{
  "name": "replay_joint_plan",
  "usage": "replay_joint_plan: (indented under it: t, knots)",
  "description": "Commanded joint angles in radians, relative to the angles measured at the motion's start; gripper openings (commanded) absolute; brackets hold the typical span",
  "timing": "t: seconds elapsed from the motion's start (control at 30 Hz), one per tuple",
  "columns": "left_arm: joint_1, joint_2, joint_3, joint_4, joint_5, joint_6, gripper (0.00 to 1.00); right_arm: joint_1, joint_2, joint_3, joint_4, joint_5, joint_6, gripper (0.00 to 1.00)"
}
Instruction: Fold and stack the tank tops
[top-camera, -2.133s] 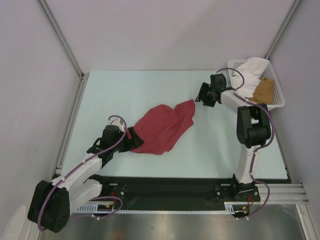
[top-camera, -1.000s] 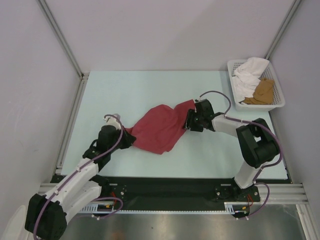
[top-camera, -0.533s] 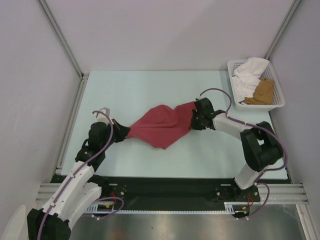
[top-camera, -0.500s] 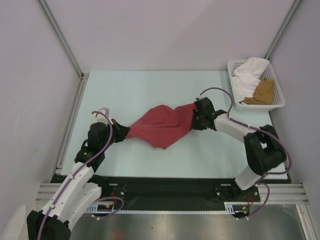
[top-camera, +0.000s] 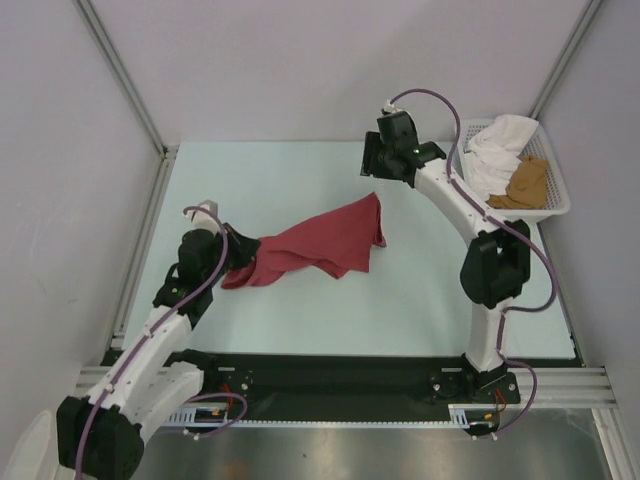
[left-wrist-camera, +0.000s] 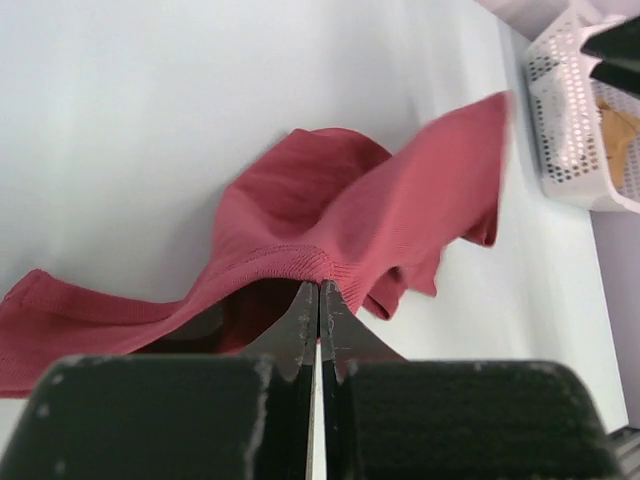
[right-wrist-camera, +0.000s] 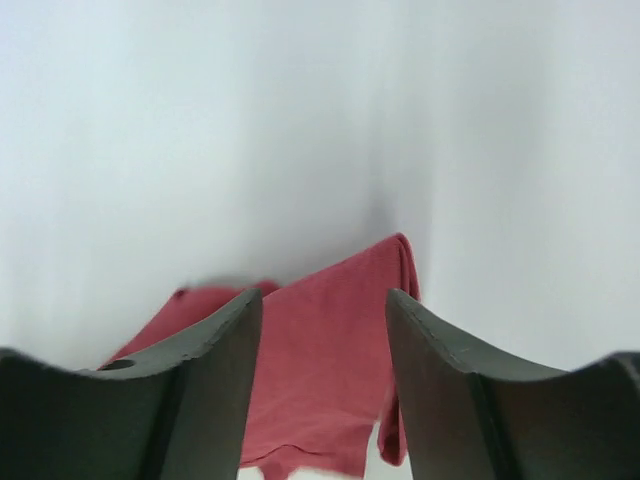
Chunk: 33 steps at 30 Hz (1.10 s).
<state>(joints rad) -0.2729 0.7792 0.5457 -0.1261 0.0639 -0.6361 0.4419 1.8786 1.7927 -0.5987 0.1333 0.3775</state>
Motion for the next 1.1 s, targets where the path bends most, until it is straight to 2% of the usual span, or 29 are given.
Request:
replay_joint_plan:
  t: [0.0,0.13,0.17,0.27,0.4,0.6,0.87,1.07]
  knots:
    - [0.020,0.095,0.033,0.100,0.008,-0.048,0.00,-0.014,0.132,0.117,-0.131,-0.055,-0.025,0.59]
    - [0.050,0.147,0.019,0.172,-0.013,-0.063,0.00,-0.002,-0.054,-0.230,0.065,-0.156,-0.011,0.58]
    - [0.061,0.155,0.011,0.184,-0.007,-0.065,0.00,0.000,-0.134,-0.372,0.127,-0.175,0.006,0.56]
    - [0.104,0.204,0.025,0.201,0.020,-0.059,0.00,0.009,-0.240,-0.572,0.200,-0.236,0.026,0.53]
    - [0.118,0.236,0.036,0.201,0.030,-0.040,0.00,0.021,-0.277,-0.702,0.258,-0.314,0.058,0.54]
    - [0.120,0.215,-0.006,0.227,0.034,-0.036,0.00,0.050,-0.234,-0.753,0.330,-0.340,0.103,0.55]
    - [0.120,0.235,-0.021,0.230,0.062,-0.024,0.00,0.078,-0.116,-0.693,0.356,-0.328,0.110,0.52]
    - [0.120,0.238,-0.036,0.247,0.083,-0.020,0.00,0.092,-0.064,-0.685,0.346,-0.294,0.123,0.45]
